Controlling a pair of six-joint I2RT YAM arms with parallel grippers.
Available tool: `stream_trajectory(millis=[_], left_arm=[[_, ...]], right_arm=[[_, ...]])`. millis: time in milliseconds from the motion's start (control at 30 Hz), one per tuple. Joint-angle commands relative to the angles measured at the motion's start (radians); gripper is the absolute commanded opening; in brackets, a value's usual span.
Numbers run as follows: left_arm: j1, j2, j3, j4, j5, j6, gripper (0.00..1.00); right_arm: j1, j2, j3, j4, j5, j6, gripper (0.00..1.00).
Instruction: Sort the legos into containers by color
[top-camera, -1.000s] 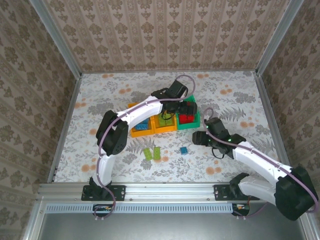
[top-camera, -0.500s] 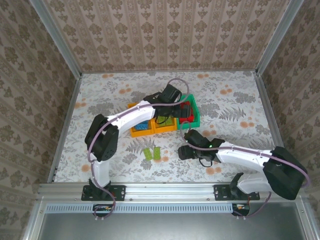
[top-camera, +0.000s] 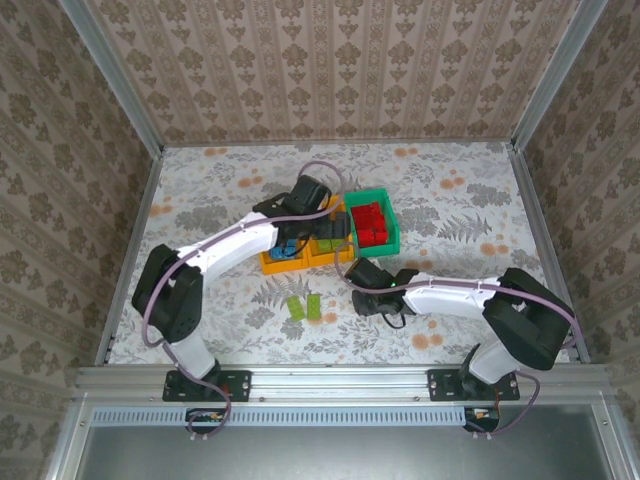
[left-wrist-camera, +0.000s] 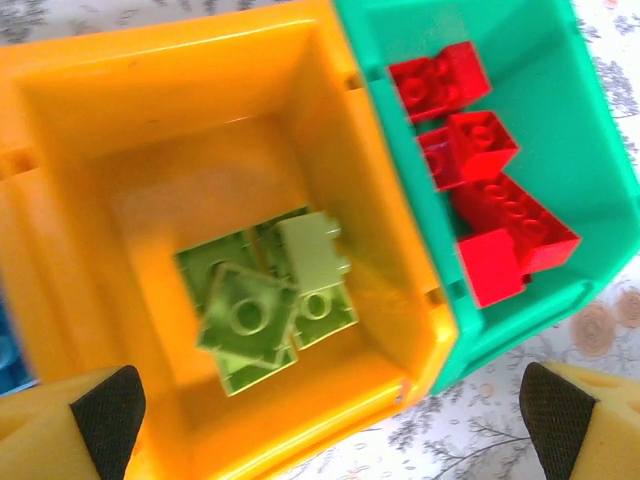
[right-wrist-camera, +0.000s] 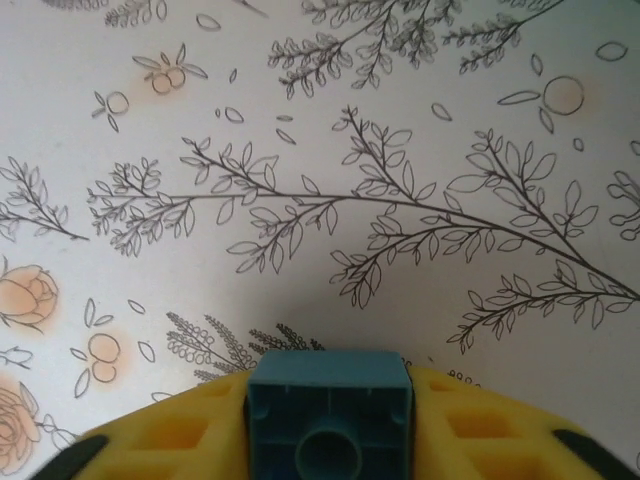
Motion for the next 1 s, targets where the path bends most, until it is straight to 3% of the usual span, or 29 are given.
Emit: stream_trajectory(millis=[0, 200, 433, 700, 967], left_arm=[[0.037, -0.105, -0.064, 0.008, -0.06, -0.027, 1.0], [0.08, -0.286, -0.221, 0.036, -0.141, -0.041, 1.0], [0.149, -0.488, -0.37, -0.058, -0.251, -0.029, 1.0], [0.28, -0.669, -0.561, -0.061, -0.18, -0.059, 1.0], [0.345, -0.666, -0.6, -0.079, -0.107, -0.043, 1.0]], right_arm=[[0.007, -0.029, 0.032, -0.057, 0.043, -0.006, 0.31], [-0.007, -0.083, 0.136, -0.011, -0.004, -0.053, 0.3], [-0.055, 0.092, 0.407, 0.073, -0.226, -0.064, 0.29], [-0.121, 0.384, 0.724, 0.115, -0.412, 0.025, 0.29], [-0.135, 0.574, 0.957, 0.05, -0.431, 0.054, 0.35]])
